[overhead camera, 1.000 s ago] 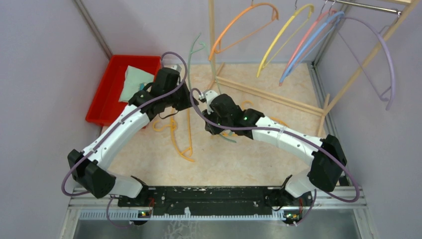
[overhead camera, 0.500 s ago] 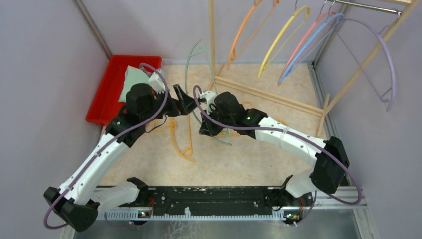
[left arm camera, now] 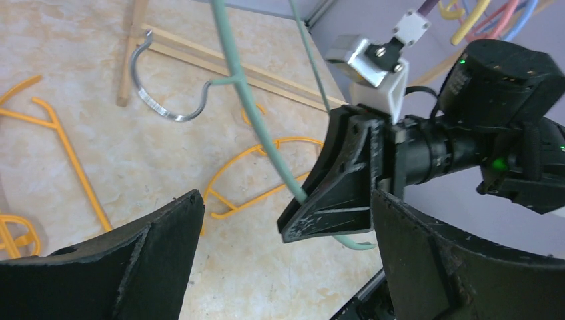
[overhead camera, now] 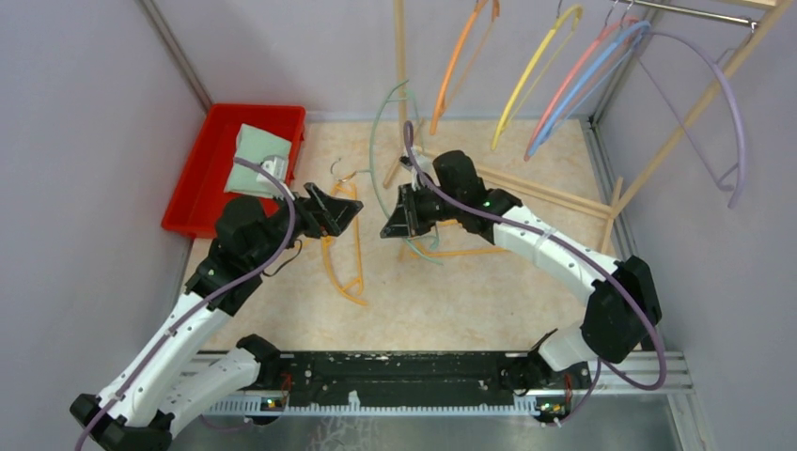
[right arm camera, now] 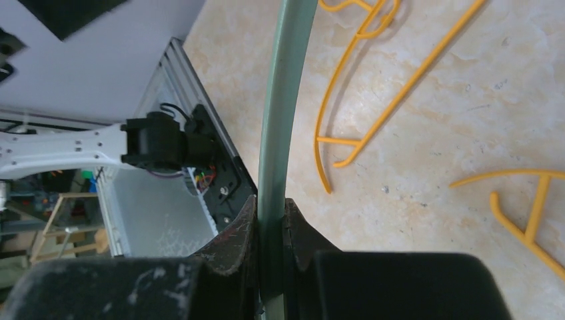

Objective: Organize the hangers

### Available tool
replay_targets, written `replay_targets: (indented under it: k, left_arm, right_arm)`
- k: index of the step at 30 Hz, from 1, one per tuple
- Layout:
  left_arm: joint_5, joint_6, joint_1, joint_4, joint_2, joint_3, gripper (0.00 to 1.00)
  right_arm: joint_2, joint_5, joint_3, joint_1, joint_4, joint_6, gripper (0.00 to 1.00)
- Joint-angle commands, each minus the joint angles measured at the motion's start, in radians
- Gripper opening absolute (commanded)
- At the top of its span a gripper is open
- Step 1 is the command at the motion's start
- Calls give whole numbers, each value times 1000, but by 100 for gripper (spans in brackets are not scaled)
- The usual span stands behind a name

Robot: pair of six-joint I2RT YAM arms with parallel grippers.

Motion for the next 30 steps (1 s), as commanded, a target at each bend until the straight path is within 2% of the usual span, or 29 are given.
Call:
replay_targets:
  k: [1,7,12,17,20,30]
  left_arm:
    - [-94,-24,-2,45,-25,-52,99]
    - [-148,-68,-1,110,-19,-103,99]
    - [-128,-75,-1,182,34,-86,99]
    - [-152,-28,-1,140,88,-48,98]
    - [-142,-20,1,130,109,-45,98]
    - [-130,2,1,112,145,-8,97]
  right_arm:
    - [-44,-157,-5,-46,188,115,0]
    - [-98,-311,-104,-118,383,308,0]
    - [-110,-342,-142,-123,539,428,0]
    - [-108,-317,-71,-117,495,383,0]
    - [-99,-284,-53,-108,525,388,0]
    - [9,-233,159,-65,666,532,0]
